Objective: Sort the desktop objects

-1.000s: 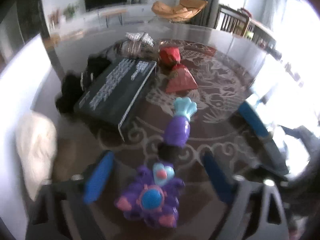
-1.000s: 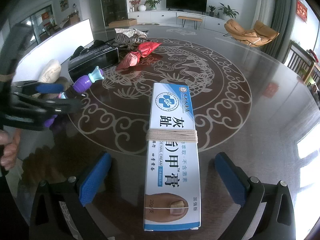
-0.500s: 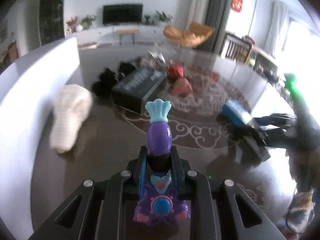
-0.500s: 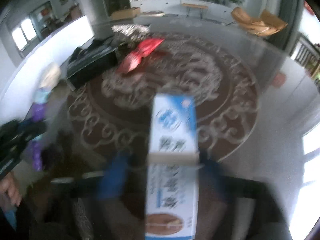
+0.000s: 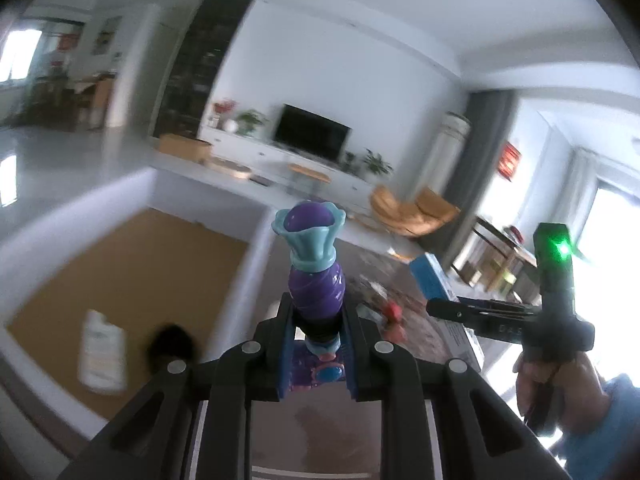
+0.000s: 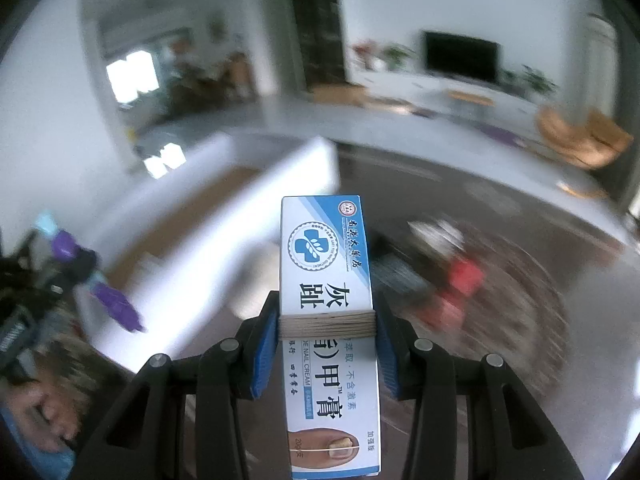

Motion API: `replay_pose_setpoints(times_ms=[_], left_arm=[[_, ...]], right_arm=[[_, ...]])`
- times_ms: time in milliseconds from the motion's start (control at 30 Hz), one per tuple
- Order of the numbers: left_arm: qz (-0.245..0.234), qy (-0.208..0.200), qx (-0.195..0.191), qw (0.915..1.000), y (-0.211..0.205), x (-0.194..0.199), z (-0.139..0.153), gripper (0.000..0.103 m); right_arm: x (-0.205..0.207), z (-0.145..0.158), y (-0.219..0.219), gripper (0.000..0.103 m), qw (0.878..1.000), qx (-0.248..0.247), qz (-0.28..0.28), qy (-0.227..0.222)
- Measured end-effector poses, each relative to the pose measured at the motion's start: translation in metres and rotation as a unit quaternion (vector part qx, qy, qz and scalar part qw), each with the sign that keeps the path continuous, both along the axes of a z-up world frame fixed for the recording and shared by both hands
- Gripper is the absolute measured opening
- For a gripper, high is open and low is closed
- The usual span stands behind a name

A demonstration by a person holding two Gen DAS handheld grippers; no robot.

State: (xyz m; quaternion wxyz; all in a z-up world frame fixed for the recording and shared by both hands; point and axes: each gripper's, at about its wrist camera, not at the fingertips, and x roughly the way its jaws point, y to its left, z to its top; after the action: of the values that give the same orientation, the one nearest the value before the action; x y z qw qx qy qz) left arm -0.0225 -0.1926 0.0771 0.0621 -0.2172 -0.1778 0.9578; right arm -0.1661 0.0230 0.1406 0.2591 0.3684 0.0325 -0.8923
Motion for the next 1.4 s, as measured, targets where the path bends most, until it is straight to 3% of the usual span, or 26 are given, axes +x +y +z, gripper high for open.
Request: replay_pose_setpoints(times_ms=[133,233,367,433,500,533,567,600,633,667,767,867,1000,1067,1133,1267,1400], left_arm=[[0.058,-0.035,-0.013,0.9976,-0.069,-0.006,0.012,0.020],[0.087,-0.087,-0.016,0.9923,-0.106,-0.022,-0.003,0.020],[0.103,-0.188,-0.015,0.9765,-0.146,-0.055,-0.043,0.020],[0.122,-0.245,-0.024,0.9614,-0.162,-0.070,-0.064,0.023],[0.144,-0.271,-0.029,0.9513,-0.173,-0.075,-0.077,0.032],[0.146,-0.261,-0.028,0.9537,-0.175,-0.073,-0.075,0.033],[0.149,-0.255,-0.028,0.9550,-0.175,-0.070,-0.072,0.045],[0.157,-0.246,-0.031,0.9561,-0.174,-0.065,-0.069,0.063],[0.169,-0.228,-0.036,0.9582,-0.173,-0.059,-0.061,0.071],[0.176,-0.211,-0.042,0.9606,-0.169,-0.052,-0.055,0.080],[0.176,-0.165,-0.056,0.9689,-0.141,-0.040,-0.034,0.082],[0.131,-0.126,-0.056,0.9818,-0.098,-0.028,-0.021,0.083],[0.044,-0.096,-0.073,0.9918,-0.010,-0.021,-0.015,0.103],[-0.001,-0.094,-0.088,0.9917,0.031,-0.021,-0.025,0.103],[-0.026,-0.116,-0.117,0.9860,0.068,-0.030,-0.047,0.103],[-0.040,-0.164,-0.133,0.9767,0.109,-0.049,-0.086,0.103],[-0.037,-0.195,-0.146,0.9692,0.122,-0.064,-0.108,0.103]], right_arm=[[-0.010,0.018,-0.090,0.044,0.996,-0.052,0.071,-0.005],[-0.019,0.013,-0.155,0.044,0.991,-0.073,0.110,-0.022],[-0.032,-0.023,-0.229,0.044,0.984,-0.058,0.144,-0.082],[-0.040,-0.050,-0.256,0.046,0.978,-0.041,0.161,-0.129],[-0.046,-0.073,-0.272,0.048,0.973,-0.028,0.161,-0.165],[-0.049,-0.077,-0.273,0.052,0.973,-0.029,0.156,-0.165],[-0.048,-0.077,-0.270,0.056,0.975,-0.039,0.152,-0.156],[-0.047,-0.073,-0.263,0.069,0.977,-0.058,0.150,-0.140],[-0.044,-0.067,-0.251,0.085,0.979,-0.079,0.144,-0.116],[-0.041,-0.062,-0.240,0.090,0.982,-0.090,0.137,-0.096],[-0.021,-0.046,-0.194,0.095,0.988,-0.101,0.111,-0.035],[-0.009,-0.052,-0.129,0.100,0.996,-0.071,0.060,0.013],[-0.001,-0.095,-0.039,0.103,0.999,0.022,-0.026,0.023],[0.003,-0.126,0.003,0.103,0.995,0.081,-0.065,0.000],[0.012,-0.149,0.040,0.103,0.990,0.102,-0.097,-0.020],[0.020,-0.171,0.086,0.103,0.985,0.107,-0.133,-0.039],[0.018,-0.172,0.090,0.103,0.985,0.097,-0.138,-0.046]])
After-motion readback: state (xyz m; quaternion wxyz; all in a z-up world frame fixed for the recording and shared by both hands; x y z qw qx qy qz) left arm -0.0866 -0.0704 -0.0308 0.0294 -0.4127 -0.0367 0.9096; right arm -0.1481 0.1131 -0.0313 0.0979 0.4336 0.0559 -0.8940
